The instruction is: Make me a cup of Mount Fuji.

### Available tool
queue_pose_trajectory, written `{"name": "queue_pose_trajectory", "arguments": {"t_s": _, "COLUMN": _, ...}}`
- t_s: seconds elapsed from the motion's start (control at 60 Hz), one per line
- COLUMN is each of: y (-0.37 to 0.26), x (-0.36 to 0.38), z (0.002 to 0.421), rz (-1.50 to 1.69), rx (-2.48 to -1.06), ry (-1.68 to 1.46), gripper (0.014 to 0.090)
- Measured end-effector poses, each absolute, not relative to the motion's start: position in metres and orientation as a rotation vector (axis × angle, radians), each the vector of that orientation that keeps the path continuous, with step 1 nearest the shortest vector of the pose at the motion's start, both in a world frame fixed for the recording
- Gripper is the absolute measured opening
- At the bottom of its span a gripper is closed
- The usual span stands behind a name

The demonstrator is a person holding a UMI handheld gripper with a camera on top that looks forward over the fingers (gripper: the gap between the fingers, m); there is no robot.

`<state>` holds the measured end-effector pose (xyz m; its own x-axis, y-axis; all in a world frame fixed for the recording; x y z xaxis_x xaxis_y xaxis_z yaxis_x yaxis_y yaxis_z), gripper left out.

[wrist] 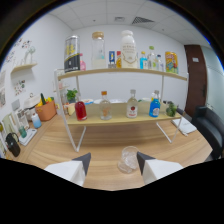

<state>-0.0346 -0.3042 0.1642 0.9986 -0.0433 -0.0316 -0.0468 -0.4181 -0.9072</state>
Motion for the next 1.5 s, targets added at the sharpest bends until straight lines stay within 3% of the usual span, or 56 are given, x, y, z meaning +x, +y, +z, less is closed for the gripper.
{"name": "queue_pose_trajectory", "arguments": {"t_s": 0.167, "y": -0.245, "x": -0.062, "z": 0.198, "rz": 0.038, "rx": -1.867, "ry": 0.041, "gripper": 0.086}}
{"name": "queue_pose_trajectory", "arguments": {"t_s": 0.4, "y": -0.151, "x": -0.06, "z": 0.206, "rz": 0.006, "rx": -1.816, "ry": 0.046, "gripper": 0.0813}}
{"name": "queue_pose_trajectory", "arguments": {"t_s": 0.5, "y": -0.123, "x": -0.058, "z": 0.198, "rz": -0.019, "rx": -1.836, "ry": 0.03, "gripper": 0.0719}}
{"name": "queue_pose_trajectory", "arguments": {"t_s": 0.7, "y": -0.105, "x": -0.052, "z": 0.185, "rz": -0.059, "rx": -1.862, "ry": 0.038, "gripper": 0.0371}}
{"name": "queue_pose_trajectory", "arguments": {"t_s": 0.967, "y": -0.115, "x": -0.056, "z": 0.191, "rz": -0.054, "rx": -1.864, "ry": 0.019, "gripper": 0.0346}}
{"name": "queue_pose_trajectory", "arguments": {"t_s": 1.167, "y": -0.161, "x": -0.077, "z": 0.206, "rz": -0.022, "rx": -1.834, "ry": -0.003, "gripper": 0.0343}}
{"name": "queue_pose_trajectory", "arguments": {"t_s": 1.5, "y": -0.221, "x": -0.086, "z": 0.125, "rz": 0.2, "rx": -1.956, "ry": 0.207, "gripper": 0.0343}}
